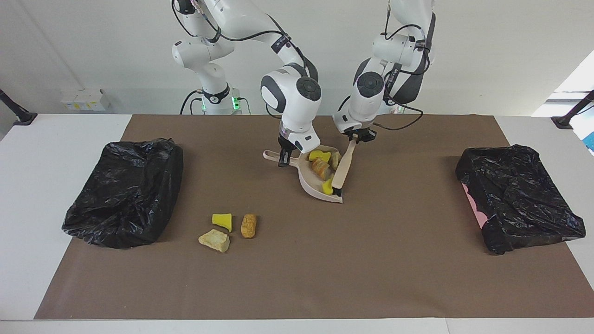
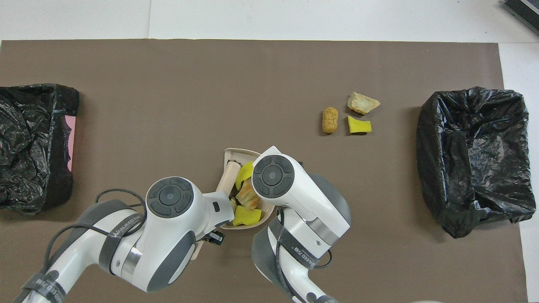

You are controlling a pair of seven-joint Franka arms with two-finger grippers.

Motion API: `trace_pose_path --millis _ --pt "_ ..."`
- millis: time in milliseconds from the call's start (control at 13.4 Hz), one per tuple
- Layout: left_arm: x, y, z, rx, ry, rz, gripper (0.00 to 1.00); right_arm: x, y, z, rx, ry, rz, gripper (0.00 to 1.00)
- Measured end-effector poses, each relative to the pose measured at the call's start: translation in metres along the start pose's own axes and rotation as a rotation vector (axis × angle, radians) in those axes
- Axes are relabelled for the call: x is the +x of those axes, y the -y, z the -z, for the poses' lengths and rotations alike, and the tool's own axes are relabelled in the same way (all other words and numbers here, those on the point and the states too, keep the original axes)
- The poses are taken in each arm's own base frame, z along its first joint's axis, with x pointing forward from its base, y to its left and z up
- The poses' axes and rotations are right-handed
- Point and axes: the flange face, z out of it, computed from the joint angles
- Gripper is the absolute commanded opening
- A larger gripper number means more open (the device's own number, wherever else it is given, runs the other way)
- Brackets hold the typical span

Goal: Sweep and dump trash in bin
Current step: 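Sweep the remaining sponge and bread into the dustpan with the left gripper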

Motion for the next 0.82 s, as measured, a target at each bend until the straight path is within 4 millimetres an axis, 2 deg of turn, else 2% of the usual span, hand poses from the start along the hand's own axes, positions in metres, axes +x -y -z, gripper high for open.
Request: trace_pose_path --millis 224,448,523,747,822 --pt "-0.002 -0.020 0.003 -0.044 -0.003 0.089 0.00 0.000 0.000 0.000 0.000 0.000 -0.001 0.00" --pt "0.000 -0.016 0.006 -0.080 -0.001 0.185 0.00 -0.001 -0.002 0.000 -0.001 -0.002 0.006 0.00" --pt "0.001 -0.010 0.008 -0.086 0.000 0.209 0.00 -0.002 -0.003 0.001 -0.002 -0.004 0.011 0.00" --pt "0.004 0.034 0.019 -0.115 0.010 0.349 0.00 -0.009 -0.012 0.001 0.014 -0.046 -0.002 0.00" --pt "0.005 0.040 0.020 -0.119 0.011 0.405 0.00 -0.012 -0.016 0.002 0.024 -0.066 0.000 0.00"
